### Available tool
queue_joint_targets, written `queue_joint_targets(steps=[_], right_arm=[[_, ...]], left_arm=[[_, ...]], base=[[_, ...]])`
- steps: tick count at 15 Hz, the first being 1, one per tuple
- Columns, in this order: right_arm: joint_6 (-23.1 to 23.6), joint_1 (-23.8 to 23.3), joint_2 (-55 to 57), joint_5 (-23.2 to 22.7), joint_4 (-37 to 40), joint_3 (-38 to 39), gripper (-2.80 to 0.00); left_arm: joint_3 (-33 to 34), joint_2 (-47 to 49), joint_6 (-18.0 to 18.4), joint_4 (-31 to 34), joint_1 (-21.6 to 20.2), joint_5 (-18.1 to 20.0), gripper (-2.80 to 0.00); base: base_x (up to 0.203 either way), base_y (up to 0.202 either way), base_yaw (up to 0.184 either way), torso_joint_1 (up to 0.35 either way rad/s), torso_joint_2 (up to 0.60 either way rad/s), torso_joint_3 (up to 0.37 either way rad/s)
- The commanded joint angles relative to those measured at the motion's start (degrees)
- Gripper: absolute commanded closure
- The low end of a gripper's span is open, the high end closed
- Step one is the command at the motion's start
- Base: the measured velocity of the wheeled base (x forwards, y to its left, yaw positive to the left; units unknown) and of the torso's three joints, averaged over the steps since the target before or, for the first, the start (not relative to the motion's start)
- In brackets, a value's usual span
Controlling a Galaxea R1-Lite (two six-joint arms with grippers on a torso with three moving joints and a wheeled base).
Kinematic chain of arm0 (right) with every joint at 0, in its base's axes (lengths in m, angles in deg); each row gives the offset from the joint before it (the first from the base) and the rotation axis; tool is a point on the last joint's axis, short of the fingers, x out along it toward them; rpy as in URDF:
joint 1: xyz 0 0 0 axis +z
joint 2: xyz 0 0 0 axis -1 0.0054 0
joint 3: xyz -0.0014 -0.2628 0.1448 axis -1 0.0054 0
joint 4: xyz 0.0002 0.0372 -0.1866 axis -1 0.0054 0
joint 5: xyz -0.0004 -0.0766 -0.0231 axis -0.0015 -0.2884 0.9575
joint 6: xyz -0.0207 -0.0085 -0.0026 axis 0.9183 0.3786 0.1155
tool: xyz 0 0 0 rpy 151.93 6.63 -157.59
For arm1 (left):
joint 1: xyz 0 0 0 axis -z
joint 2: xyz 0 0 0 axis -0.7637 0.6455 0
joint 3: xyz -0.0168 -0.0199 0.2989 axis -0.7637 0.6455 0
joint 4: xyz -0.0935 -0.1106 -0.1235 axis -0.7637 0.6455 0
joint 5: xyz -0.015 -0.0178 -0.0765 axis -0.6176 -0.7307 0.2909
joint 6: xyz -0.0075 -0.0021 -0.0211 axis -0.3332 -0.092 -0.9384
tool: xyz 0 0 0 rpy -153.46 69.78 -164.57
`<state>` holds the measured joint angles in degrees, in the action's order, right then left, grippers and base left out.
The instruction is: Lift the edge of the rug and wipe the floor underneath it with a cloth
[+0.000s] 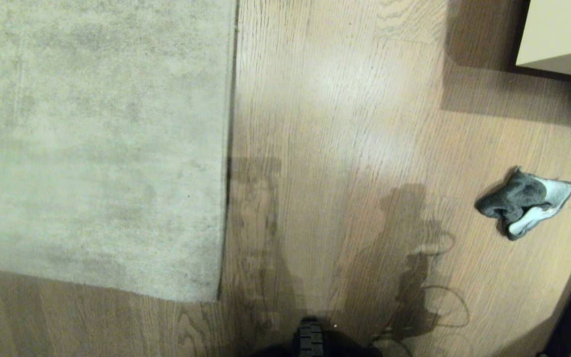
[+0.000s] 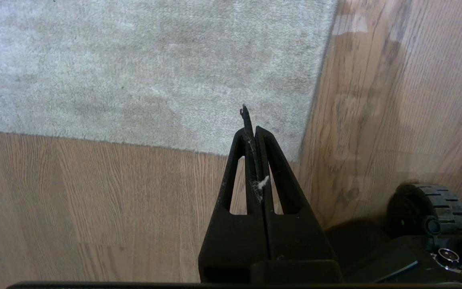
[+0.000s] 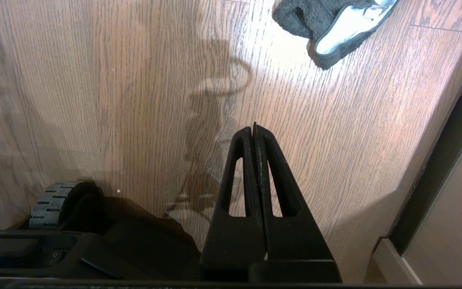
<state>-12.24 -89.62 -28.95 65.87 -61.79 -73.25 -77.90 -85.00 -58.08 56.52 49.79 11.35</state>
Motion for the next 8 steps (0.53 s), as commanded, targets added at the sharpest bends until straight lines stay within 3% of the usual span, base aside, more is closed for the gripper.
queue_joint_targets(steps=[1, 8], right_arm=[[0.03, 0.01, 0.19, -0.02, -0.04, 0.0, 0.0], [0.03, 0.01, 0.1, -0.02, -0.04, 0.0, 0.0]], left_arm=[[0.0, 0.06, 0.0, 0.02, 0.0, -0.01, 0.0], [-0.02, 0.06, 0.17, 0.02, 0.0, 0.52, 0.0]], base=[[0.0, 0.0, 0.0, 0.0, 0.0, 0.0], [0.0, 0.0, 0.0, 0.0, 0.0, 0.0]])
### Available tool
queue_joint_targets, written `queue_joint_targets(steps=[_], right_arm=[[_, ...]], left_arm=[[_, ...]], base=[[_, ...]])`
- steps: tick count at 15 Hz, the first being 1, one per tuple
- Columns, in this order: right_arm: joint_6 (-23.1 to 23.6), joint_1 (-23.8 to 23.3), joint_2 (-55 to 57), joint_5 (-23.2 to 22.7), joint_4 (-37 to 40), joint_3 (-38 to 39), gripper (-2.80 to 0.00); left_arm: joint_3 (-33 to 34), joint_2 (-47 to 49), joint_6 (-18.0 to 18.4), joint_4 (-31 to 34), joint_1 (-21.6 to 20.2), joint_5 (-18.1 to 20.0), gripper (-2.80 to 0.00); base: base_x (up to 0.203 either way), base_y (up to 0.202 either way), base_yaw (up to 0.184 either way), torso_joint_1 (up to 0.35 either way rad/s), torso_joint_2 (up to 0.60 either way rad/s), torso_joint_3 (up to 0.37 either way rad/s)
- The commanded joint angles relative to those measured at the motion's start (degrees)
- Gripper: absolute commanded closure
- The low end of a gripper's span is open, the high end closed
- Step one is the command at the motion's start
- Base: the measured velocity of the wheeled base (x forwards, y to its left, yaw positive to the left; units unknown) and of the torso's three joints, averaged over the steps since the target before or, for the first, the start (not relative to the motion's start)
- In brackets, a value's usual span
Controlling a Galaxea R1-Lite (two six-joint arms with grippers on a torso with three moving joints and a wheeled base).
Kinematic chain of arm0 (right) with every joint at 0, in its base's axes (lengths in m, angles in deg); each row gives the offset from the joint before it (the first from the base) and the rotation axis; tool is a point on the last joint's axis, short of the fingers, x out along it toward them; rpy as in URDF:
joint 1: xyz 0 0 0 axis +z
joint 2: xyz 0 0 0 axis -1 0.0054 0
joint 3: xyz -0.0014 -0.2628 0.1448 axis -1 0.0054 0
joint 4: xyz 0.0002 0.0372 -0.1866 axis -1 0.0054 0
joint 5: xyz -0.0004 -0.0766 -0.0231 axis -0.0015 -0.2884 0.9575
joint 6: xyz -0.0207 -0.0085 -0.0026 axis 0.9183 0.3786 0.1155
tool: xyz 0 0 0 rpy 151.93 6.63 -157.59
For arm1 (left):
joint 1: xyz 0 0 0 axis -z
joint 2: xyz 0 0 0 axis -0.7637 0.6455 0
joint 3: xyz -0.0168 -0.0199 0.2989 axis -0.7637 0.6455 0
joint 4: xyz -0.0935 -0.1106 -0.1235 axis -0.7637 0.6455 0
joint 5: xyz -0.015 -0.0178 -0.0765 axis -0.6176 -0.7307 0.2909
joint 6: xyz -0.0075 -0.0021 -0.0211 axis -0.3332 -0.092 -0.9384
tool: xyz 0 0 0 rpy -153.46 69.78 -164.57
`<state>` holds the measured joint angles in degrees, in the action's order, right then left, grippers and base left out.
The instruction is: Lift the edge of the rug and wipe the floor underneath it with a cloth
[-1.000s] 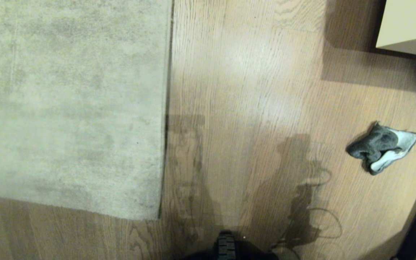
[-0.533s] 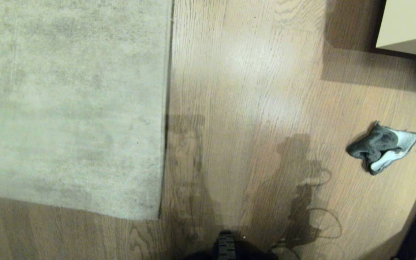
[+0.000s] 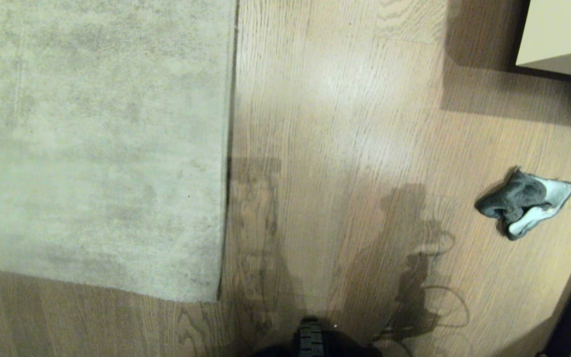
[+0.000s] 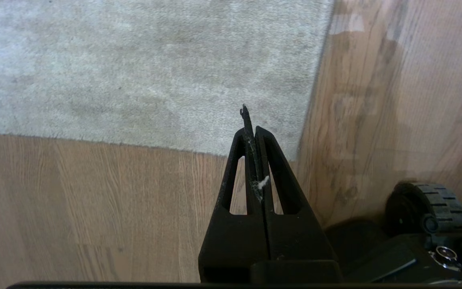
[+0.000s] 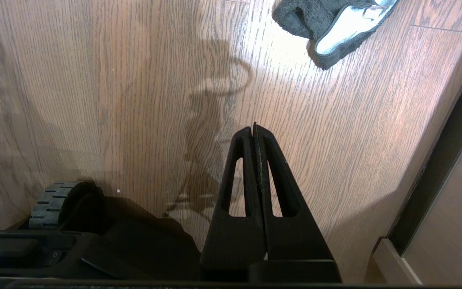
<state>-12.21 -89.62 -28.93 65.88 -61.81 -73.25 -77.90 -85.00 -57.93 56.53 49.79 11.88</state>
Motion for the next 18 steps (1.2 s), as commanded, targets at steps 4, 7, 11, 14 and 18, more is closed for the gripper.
queue_joint_targets(steps=[4, 7, 11, 14, 18], right_arm=[[0.0, 0.01, 0.16, -0.02, -0.03, 0.0, 0.0], [0.0, 0.01, 0.16, -0.02, -0.03, 0.0, 0.0], [0.0, 0.01, 0.16, -0.02, -0.03, 0.0, 0.0], [0.0, 0.01, 0.16, -0.02, -0.03, 0.0, 0.0], [0.0, 0.01, 0.16, -0.02, -0.03, 0.0, 0.0]], left_arm=[[0.0, 0.06, 0.03, 0.0, 0.0, -0.07, 0.0], [0.0, 0.06, 0.11, -0.01, 0.0, -0.55, 0.0], [0.0, 0.06, -0.06, 0.0, 0.0, -0.55, 0.0], [0.0, 0.06, -0.06, 0.0, 0.0, -0.55, 0.0], [0.0, 0.06, 0.2, 0.0, 0.0, -0.55, 0.0]], base=[[0.0, 0.0, 0.0, 0.0, 0.0, 0.0], [0.0, 0.0, 0.0, 0.003, 0.0, 0.067], [0.0, 0.0, 0.0, 0.003, 0.0, 0.181], [0.0, 0.0, 0.0, 0.0, 0.0, 0.196], [0.0, 0.0, 0.0, 0.003, 0.0, 0.201]])
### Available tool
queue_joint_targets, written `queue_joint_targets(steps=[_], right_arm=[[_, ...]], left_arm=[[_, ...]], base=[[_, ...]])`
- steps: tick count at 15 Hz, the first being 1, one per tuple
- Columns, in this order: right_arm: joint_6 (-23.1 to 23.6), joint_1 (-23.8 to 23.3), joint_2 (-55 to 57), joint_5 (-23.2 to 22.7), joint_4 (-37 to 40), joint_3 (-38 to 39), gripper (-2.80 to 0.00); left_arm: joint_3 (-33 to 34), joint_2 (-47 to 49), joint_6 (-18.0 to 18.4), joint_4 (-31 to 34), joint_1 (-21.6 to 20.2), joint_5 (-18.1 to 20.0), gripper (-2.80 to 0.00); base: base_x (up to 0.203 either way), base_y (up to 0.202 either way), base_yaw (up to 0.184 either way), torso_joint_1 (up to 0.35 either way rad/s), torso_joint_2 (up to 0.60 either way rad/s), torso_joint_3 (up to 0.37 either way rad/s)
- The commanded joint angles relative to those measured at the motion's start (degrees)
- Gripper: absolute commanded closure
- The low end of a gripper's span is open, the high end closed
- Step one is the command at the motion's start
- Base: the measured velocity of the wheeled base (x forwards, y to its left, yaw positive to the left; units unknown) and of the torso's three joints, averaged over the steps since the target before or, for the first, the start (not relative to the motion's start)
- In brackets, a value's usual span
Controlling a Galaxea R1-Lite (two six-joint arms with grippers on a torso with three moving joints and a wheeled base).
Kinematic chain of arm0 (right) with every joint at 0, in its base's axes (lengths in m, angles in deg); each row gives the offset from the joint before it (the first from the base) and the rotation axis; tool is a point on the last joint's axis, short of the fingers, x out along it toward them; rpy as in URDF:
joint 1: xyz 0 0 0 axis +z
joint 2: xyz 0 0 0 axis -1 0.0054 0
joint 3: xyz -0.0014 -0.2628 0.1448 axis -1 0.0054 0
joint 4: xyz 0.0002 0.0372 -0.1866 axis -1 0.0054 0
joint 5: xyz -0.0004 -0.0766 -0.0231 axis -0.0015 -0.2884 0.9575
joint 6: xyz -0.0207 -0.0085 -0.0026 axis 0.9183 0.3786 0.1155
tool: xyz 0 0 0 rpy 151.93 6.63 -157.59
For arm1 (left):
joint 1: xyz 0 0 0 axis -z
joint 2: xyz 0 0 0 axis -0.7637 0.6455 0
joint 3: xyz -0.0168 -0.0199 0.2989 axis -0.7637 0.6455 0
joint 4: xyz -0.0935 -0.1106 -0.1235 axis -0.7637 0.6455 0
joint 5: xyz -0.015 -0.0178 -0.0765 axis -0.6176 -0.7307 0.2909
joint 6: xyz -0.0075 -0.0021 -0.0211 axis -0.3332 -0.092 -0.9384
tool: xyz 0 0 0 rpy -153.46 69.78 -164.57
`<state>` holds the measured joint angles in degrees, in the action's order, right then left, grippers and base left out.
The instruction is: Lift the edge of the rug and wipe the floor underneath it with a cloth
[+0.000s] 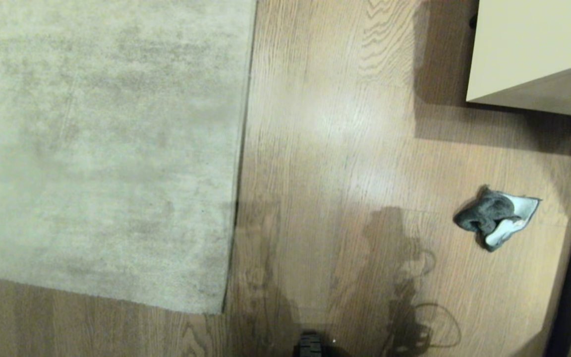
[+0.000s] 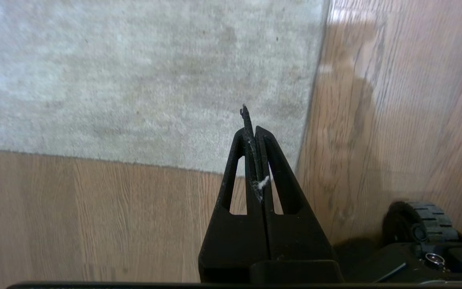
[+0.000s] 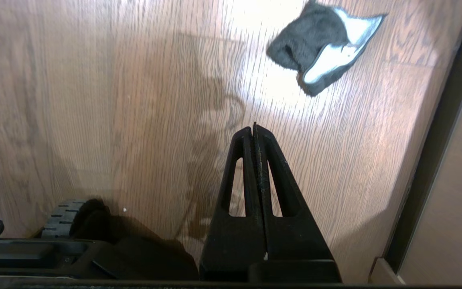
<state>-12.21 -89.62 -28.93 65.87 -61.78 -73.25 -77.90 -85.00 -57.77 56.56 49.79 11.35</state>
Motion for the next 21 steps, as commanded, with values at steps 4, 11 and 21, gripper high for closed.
queue_joint_targets(steps=[4, 11, 21], right_arm=[[0.0, 0.01, 0.16, -0.02, -0.06, 0.0, 0.0], [0.0, 0.01, 0.08, -0.02, -0.06, 0.0, 0.0], [0.0, 0.01, 0.12, -0.02, -0.06, 0.0, 0.0]], left_arm=[[0.0, 0.06, -0.05, -0.02, 0.0, -0.01, 0.0], [0.0, 0.06, -0.14, -0.11, 0.0, -0.01, 0.0], [0.0, 0.06, -0.14, -0.02, 0.0, -0.01, 0.0]], base=[[0.0, 0.0, 0.0, 0.004, 0.0, 0.202], [0.0, 0.0, 0.0, 0.002, 0.0, 0.201], [0.0, 0.0, 0.0, 0.003, 0.0, 0.204]])
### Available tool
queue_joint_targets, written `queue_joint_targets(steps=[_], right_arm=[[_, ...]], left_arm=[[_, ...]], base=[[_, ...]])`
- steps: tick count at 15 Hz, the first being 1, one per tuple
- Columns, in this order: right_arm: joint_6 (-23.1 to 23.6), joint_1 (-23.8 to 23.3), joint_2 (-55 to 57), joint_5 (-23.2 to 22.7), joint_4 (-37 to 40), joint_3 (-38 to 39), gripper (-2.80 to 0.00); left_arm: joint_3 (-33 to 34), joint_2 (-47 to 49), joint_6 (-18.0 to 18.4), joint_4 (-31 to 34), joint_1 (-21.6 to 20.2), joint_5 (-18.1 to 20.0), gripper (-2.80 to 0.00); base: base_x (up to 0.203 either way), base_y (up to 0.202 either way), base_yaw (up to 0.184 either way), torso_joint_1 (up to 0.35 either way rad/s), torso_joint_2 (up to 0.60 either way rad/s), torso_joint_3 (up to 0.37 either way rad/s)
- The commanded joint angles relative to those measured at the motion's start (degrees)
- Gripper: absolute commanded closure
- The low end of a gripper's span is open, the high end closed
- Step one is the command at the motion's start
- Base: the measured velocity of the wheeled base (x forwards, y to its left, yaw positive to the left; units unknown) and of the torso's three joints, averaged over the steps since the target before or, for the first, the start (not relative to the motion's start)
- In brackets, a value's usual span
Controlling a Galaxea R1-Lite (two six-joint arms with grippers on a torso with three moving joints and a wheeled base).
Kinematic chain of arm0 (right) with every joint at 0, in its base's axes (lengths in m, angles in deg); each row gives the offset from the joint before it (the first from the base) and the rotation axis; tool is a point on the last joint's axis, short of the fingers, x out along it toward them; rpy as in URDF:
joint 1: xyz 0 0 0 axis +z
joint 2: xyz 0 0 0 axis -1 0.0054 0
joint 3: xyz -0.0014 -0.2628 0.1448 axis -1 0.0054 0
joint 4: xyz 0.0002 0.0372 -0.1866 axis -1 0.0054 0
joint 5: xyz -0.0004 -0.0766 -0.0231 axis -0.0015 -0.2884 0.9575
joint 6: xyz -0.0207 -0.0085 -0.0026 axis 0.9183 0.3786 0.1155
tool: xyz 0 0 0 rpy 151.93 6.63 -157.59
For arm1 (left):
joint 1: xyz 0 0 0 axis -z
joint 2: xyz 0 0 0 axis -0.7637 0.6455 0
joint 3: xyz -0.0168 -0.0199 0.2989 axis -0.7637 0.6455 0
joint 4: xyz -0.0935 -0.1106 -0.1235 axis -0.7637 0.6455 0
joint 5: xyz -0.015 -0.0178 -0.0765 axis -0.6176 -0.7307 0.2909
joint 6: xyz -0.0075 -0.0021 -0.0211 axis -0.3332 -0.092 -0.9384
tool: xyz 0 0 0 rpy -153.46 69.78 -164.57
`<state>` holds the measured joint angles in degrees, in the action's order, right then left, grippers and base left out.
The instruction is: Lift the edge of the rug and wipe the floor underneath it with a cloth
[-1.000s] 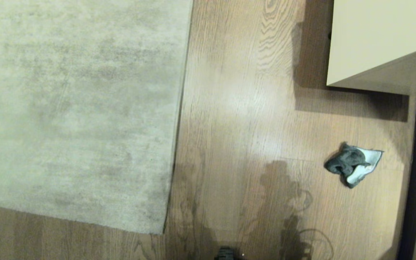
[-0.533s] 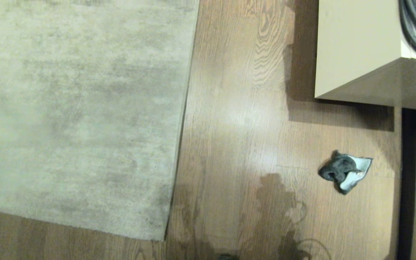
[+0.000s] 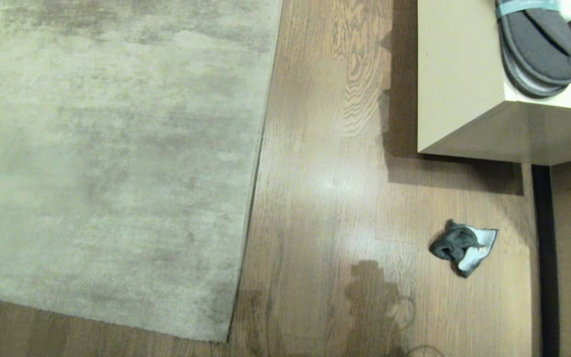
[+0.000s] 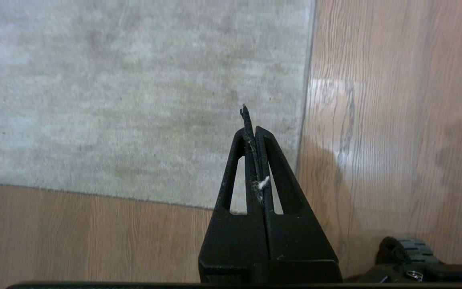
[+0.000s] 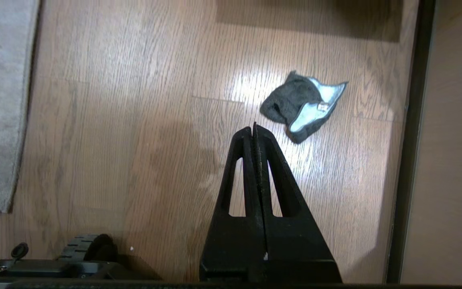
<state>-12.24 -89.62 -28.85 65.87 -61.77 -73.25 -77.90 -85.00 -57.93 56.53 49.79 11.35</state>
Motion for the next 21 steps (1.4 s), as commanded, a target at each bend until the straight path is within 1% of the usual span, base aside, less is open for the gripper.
queue_joint_targets(steps=[1, 21], right_arm=[[0.04, 0.01, 0.09, -0.02, -0.07, 0.0, 0.0], [0.04, 0.01, 0.09, -0.02, -0.07, 0.0, 0.0]], left_arm=[[0.0, 0.06, 0.02, 0.0, 0.0, -0.01, 0.0], [0.0, 0.06, 0.02, 0.0, 0.0, -0.01, 0.0]], base=[[0.0, 0.0, 0.0, 0.002, 0.0, 0.2], [0.0, 0.0, 0.0, 0.001, 0.0, 0.202]])
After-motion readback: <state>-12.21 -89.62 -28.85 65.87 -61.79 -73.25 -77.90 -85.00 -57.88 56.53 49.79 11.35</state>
